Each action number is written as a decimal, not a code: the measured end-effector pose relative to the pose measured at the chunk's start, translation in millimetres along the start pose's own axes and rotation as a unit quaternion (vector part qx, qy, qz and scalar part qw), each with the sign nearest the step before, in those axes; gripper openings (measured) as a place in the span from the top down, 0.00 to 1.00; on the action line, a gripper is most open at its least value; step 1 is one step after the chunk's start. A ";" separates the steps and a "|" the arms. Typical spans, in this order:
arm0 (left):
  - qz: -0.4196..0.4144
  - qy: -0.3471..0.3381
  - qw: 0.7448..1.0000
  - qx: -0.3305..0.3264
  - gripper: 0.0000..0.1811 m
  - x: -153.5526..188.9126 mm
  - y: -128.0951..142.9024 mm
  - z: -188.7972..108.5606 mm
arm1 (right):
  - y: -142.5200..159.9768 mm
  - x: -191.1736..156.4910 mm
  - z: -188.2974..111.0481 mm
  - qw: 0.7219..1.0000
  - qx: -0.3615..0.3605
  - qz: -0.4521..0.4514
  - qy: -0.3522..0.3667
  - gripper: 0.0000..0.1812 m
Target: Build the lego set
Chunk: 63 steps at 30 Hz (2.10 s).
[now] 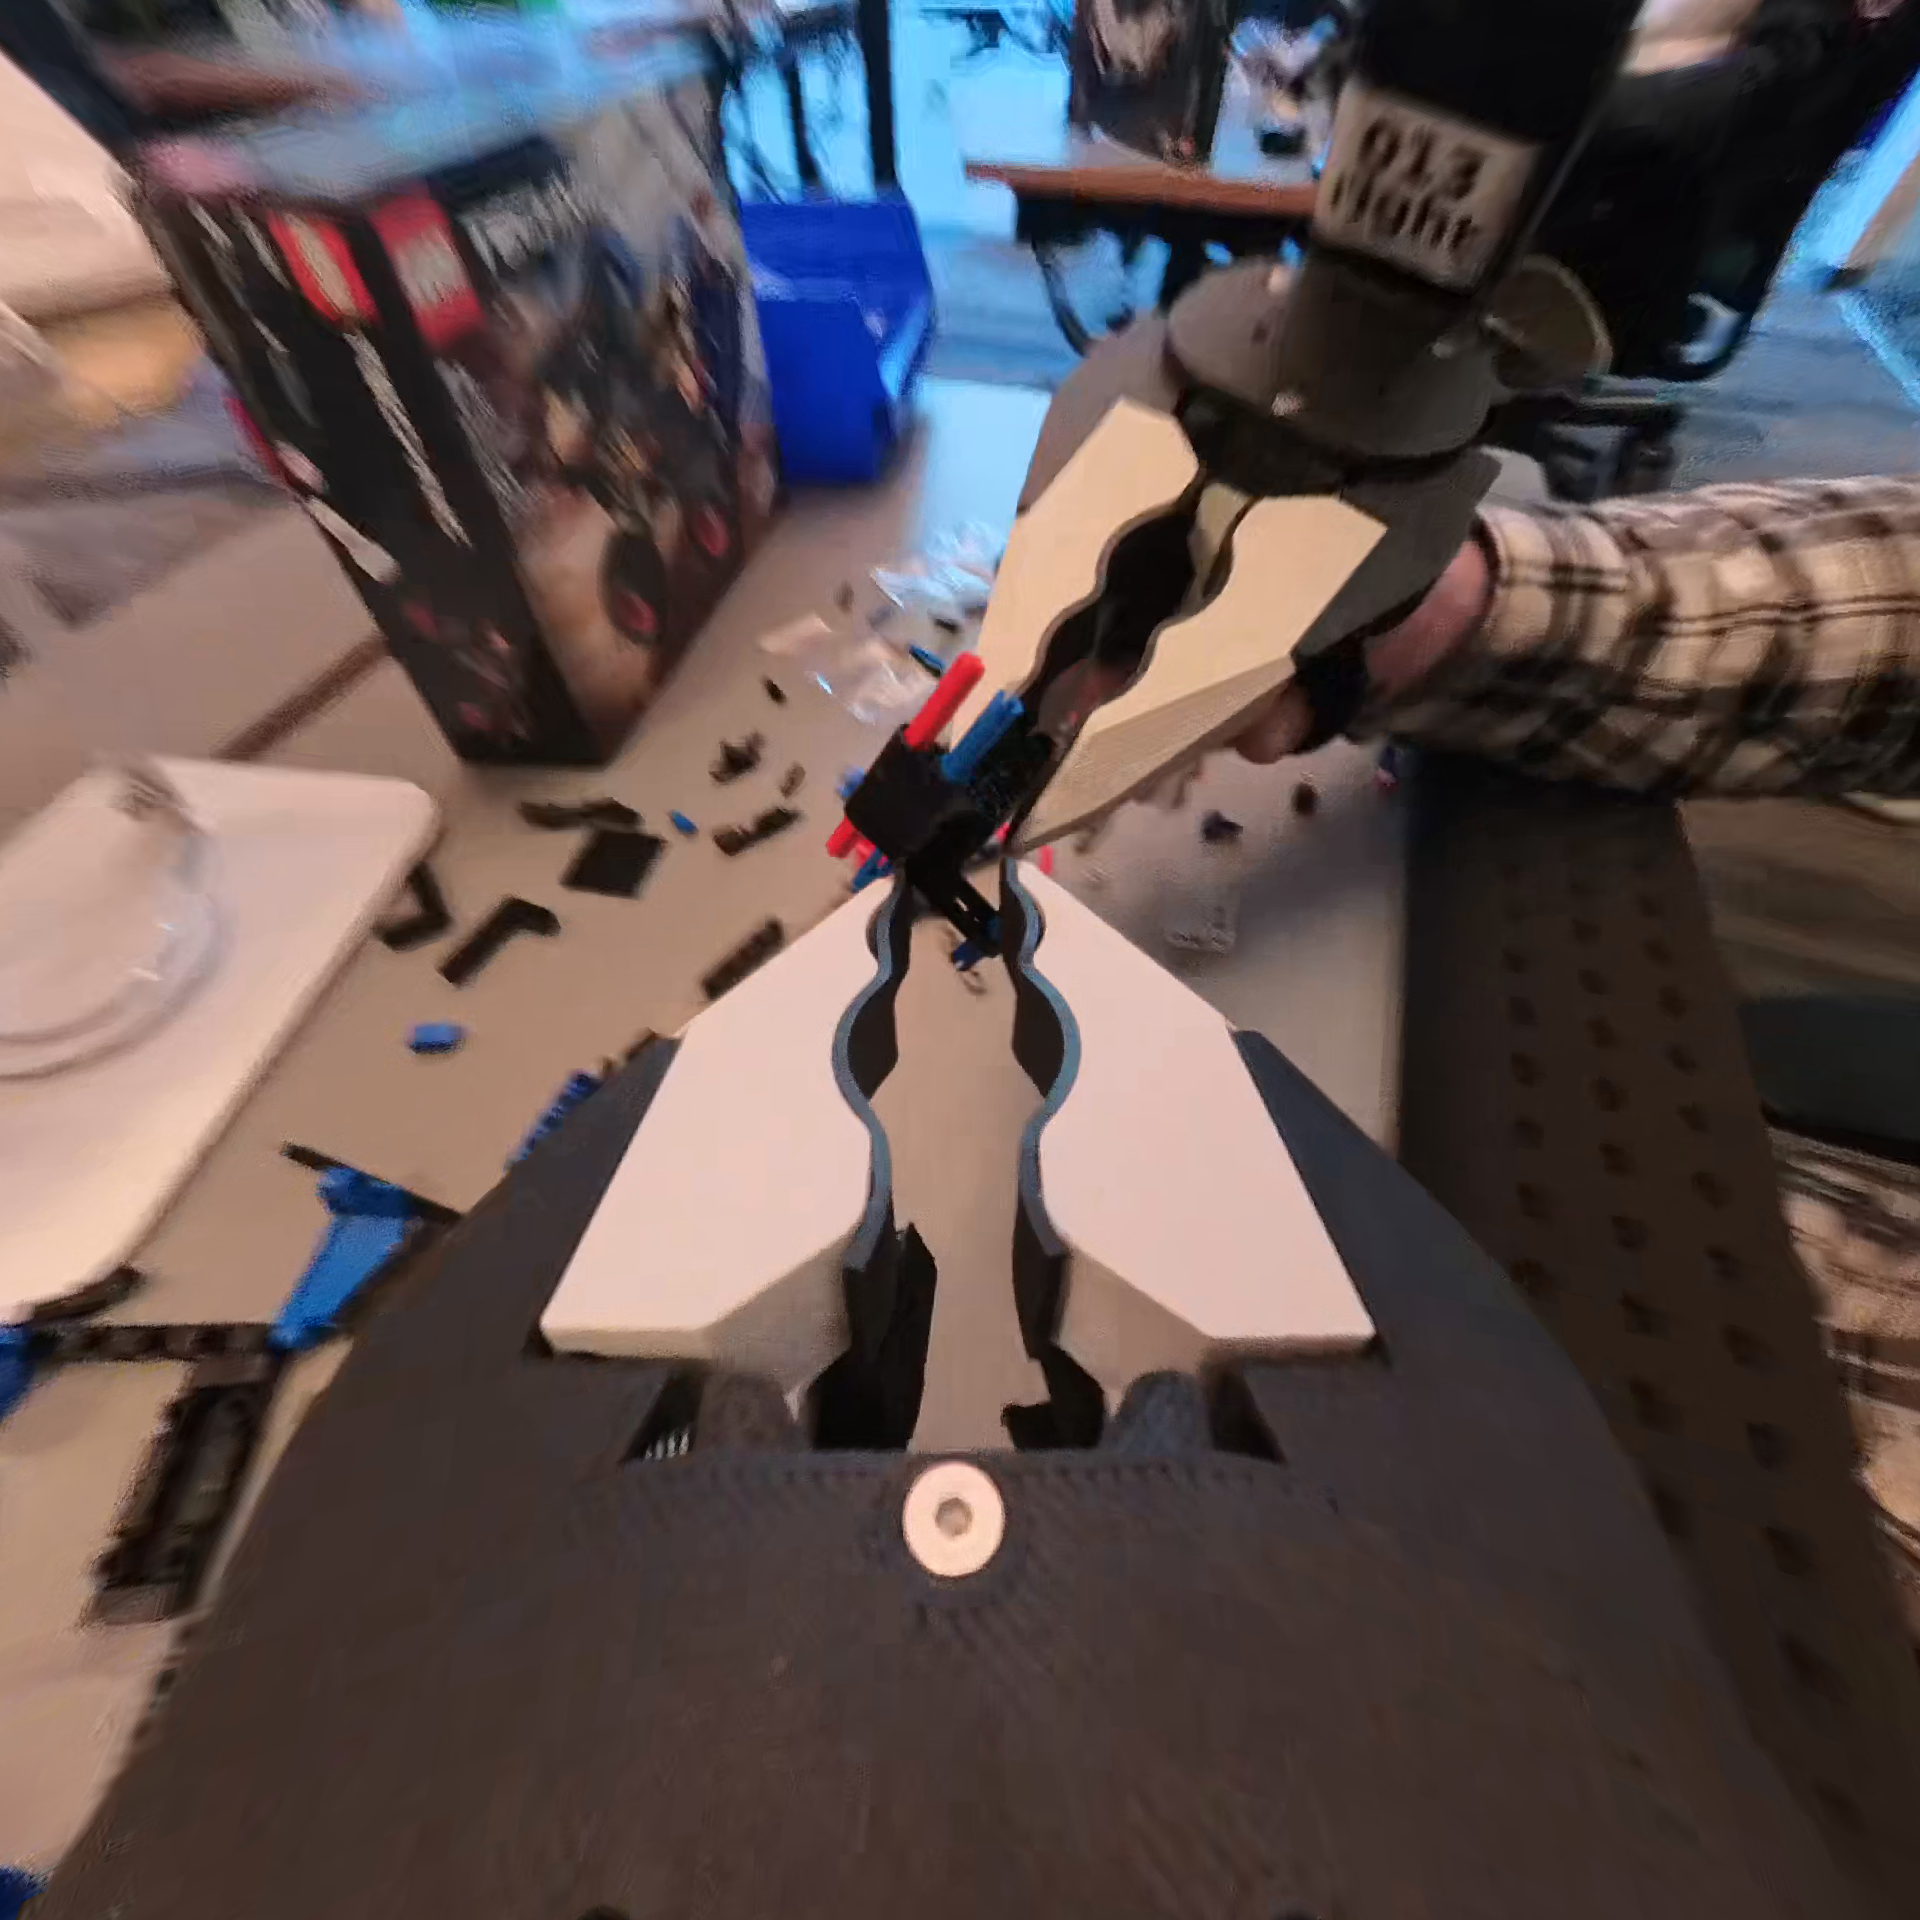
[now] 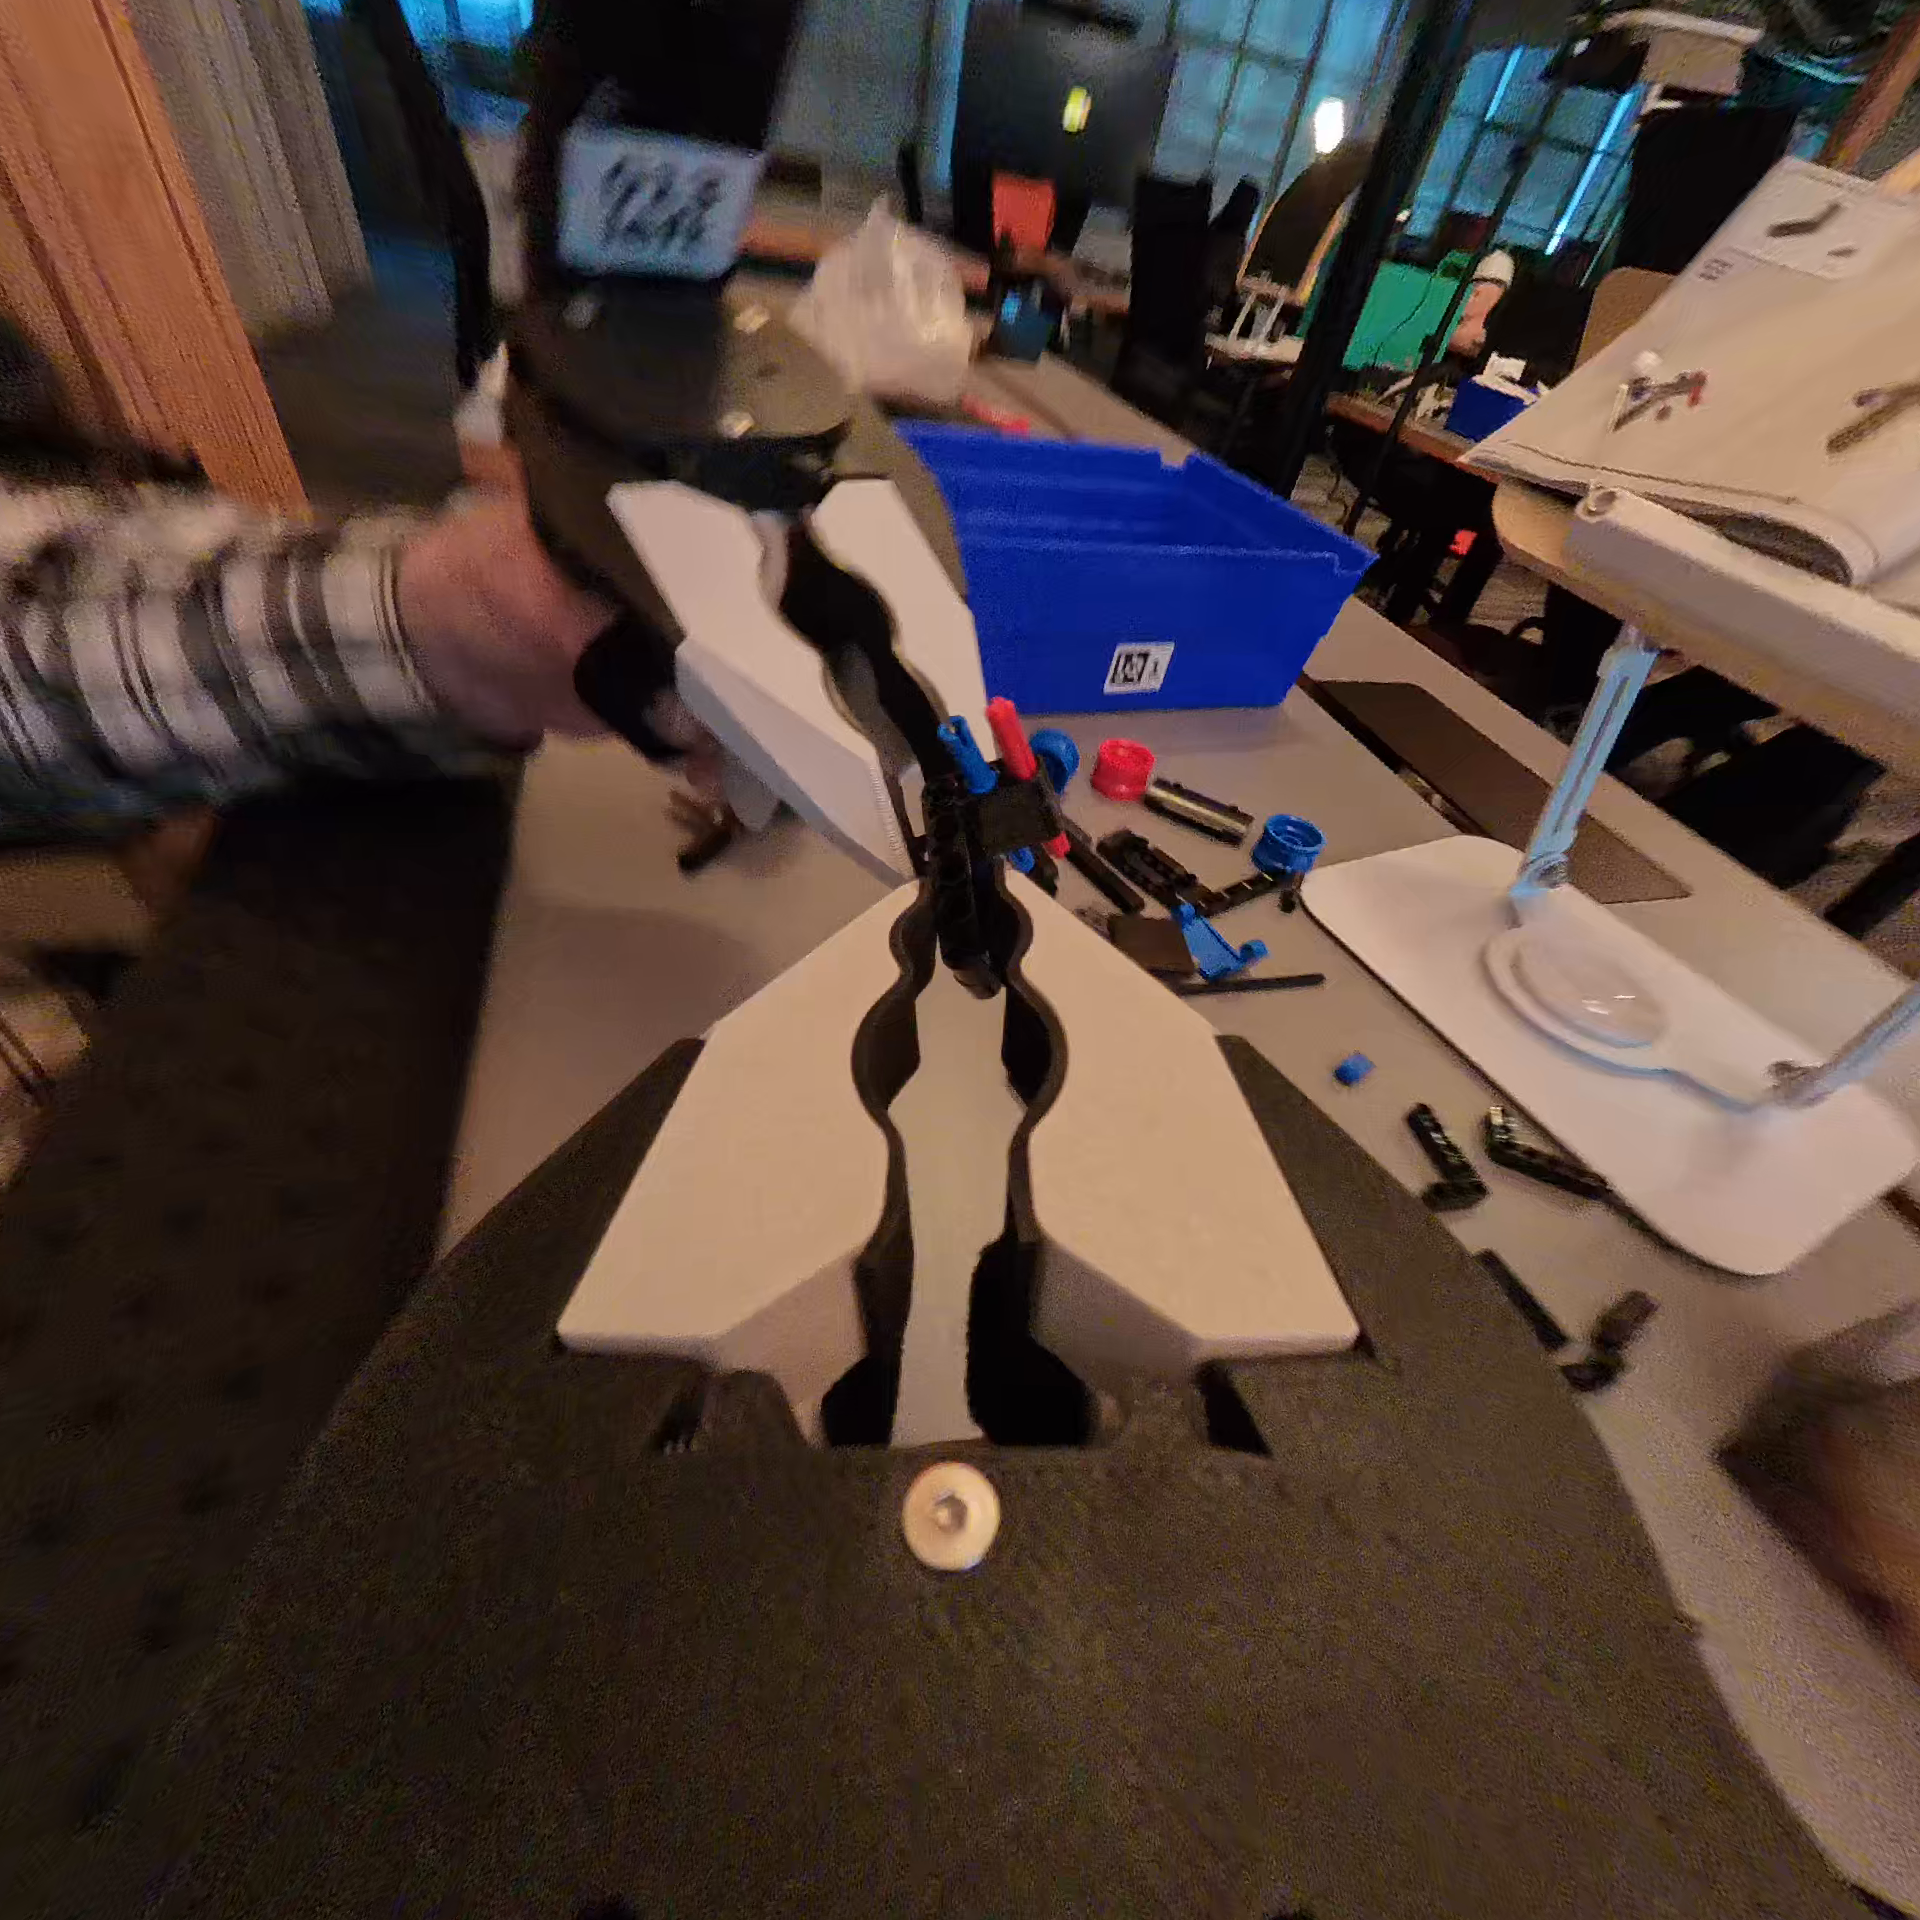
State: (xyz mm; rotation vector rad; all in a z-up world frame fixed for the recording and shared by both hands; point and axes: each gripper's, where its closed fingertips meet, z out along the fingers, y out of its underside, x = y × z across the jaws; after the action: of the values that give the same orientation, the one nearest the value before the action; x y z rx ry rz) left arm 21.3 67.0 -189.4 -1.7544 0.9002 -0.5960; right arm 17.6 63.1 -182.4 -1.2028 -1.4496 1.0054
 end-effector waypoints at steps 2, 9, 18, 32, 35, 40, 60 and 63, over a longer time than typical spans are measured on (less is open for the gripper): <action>0.056 -0.055 0.997 0.001 0.93 -5.5 -4.1 -1.4 | -4.3 4.3 0.7 0.999 0.026 0.047 0.000 0.95; 0.124 -0.129 0.984 0.003 0.88 -8.9 -12.5 -2.8 | -8.0 7.9 -1.2 0.992 0.061 0.112 -0.005 0.97; 0.119 -0.135 0.984 0.001 0.86 -4.9 -8.5 -0.3 | -15.5 14.1 -5.2 0.990 0.085 0.109 0.029 0.97; 0.198 -0.071 0.972 -0.105 0.98 2.9 18.0 -5.6 | -4.4 -7.1 -2.6 0.994 -0.072 -0.081 -0.023 0.82; 0.209 -0.042 0.969 -0.122 0.98 7.8 23.6 -2.6 | 13.5 -17.9 -1.8 0.982 -0.126 -0.115 -0.082 0.83; 0.207 0.025 0.969 -0.131 0.99 23.5 29.2 0.7 | 22.0 -27.7 -11.4 0.970 -0.132 -0.144 -0.145 0.89; 0.152 0.094 0.973 -0.148 0.99 42.1 51.9 19.3 | 62.1 -36.3 -20.8 0.950 -0.188 -0.188 -0.161 0.91; 0.142 0.098 0.974 -0.146 0.99 40.4 52.9 19.3 | 62.5 -34.6 -19.8 0.952 -0.186 -0.190 -0.155 0.92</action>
State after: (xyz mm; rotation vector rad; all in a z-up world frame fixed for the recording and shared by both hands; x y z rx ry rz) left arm 44.4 35.5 -246.7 -1.7985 1.4081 -0.4706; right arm 50.5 40.2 -244.7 -0.9900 -2.0973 0.6897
